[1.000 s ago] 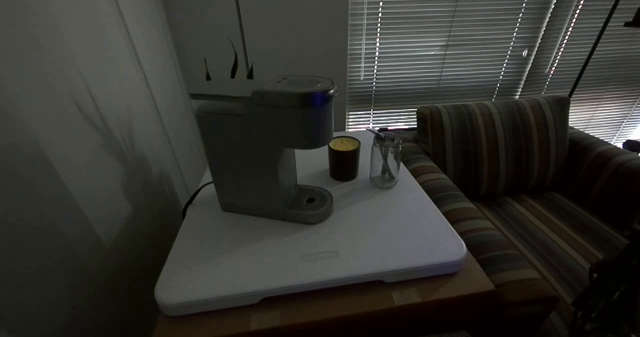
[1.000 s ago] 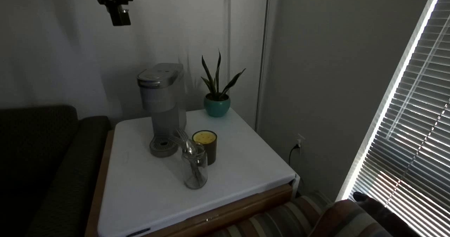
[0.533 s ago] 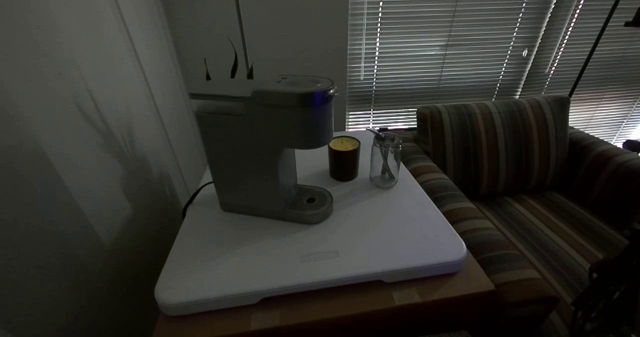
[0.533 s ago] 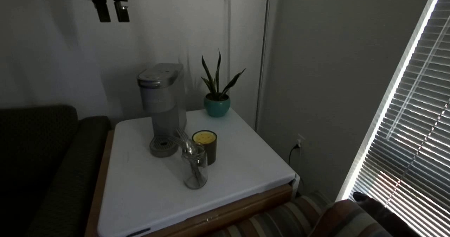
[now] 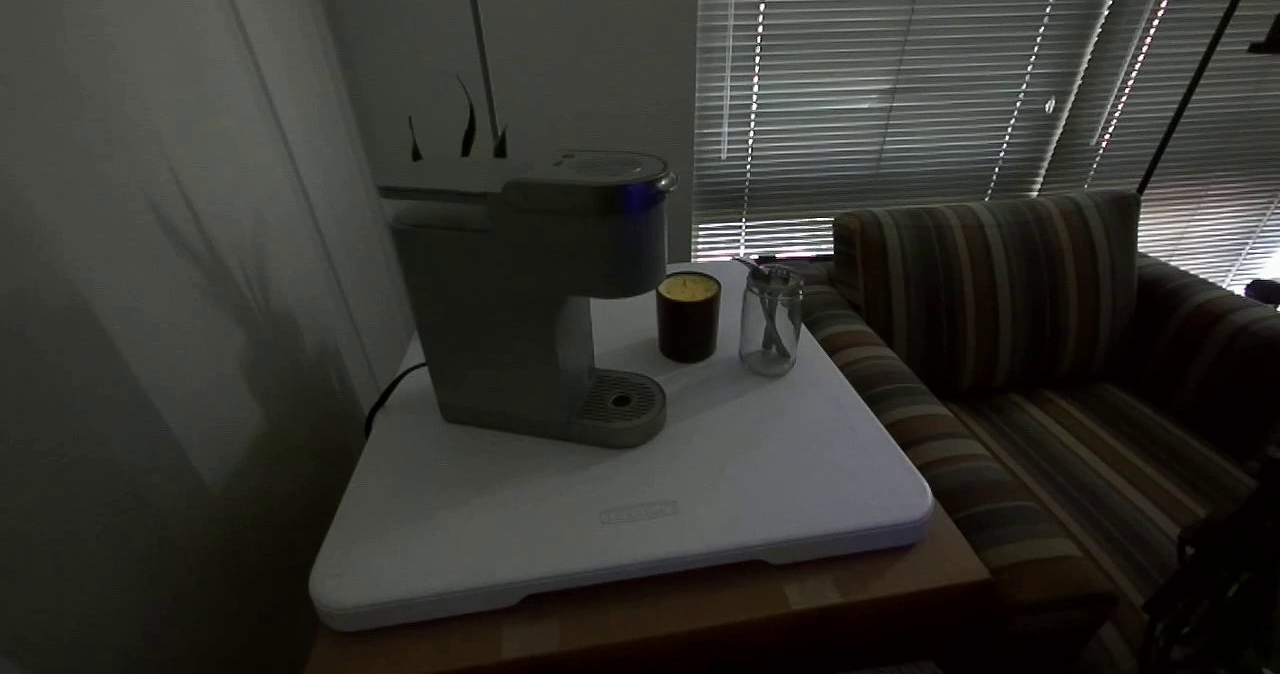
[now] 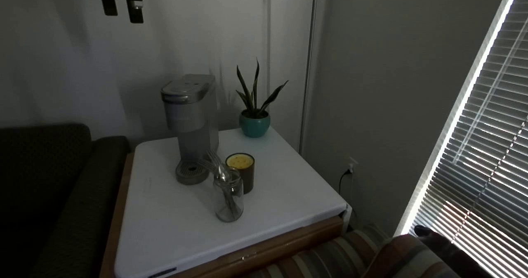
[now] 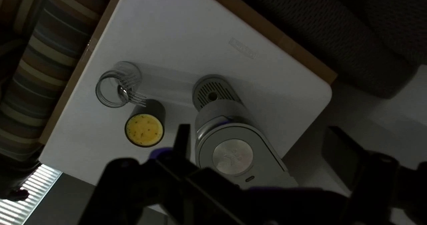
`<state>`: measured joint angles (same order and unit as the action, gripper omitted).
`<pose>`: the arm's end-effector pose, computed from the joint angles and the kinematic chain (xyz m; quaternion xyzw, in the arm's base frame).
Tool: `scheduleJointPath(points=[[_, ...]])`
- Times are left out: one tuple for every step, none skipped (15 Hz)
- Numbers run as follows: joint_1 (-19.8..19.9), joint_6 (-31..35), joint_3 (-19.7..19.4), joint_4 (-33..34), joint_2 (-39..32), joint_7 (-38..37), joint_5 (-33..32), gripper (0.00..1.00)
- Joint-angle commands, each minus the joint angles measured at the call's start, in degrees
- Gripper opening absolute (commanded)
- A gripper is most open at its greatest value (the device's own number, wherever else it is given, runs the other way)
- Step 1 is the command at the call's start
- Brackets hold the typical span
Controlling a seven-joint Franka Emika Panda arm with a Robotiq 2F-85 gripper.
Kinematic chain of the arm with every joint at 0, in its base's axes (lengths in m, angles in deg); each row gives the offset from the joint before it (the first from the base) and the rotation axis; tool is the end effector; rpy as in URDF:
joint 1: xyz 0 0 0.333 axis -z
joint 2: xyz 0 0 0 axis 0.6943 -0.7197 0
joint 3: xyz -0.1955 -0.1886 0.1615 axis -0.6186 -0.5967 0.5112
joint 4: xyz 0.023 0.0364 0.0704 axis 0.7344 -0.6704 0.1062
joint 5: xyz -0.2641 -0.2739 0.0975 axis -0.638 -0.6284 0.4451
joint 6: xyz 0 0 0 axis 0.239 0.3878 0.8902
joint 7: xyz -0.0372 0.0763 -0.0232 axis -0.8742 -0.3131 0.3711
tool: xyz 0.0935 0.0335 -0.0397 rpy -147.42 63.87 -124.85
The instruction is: Close the top of the coffee maker
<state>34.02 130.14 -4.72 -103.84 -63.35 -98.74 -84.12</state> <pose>0.5768 0.1326 0.5313 -0.9985 -0.0039 -0.0202 0.0511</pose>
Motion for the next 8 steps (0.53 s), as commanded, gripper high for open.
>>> scheduleJointPath(points=[[2.1,2.3,1.0,-1.0,0.1,1.7,4.1,1.00],[2.2,3.1,1.0,-1.3,0.1,2.0,5.4,1.00],[1.6,1.1,1.3,0.0,-0.1,0.0,2.8,1.00],[1.8,1.4,1.2,0.0,-0.1,0.2,3.5,1.00],[1.9,1.4,1.2,-0.1,-0.1,0.2,3.8,1.00],[1.9,1.5,1.2,-0.1,-0.1,0.2,3.9,1.00],[1.9,1.5,1.2,-0.1,-0.1,0.2,3.9,1.00],[1.9,1.5,1.2,-0.1,-0.1,0.2,3.9,1.00]])
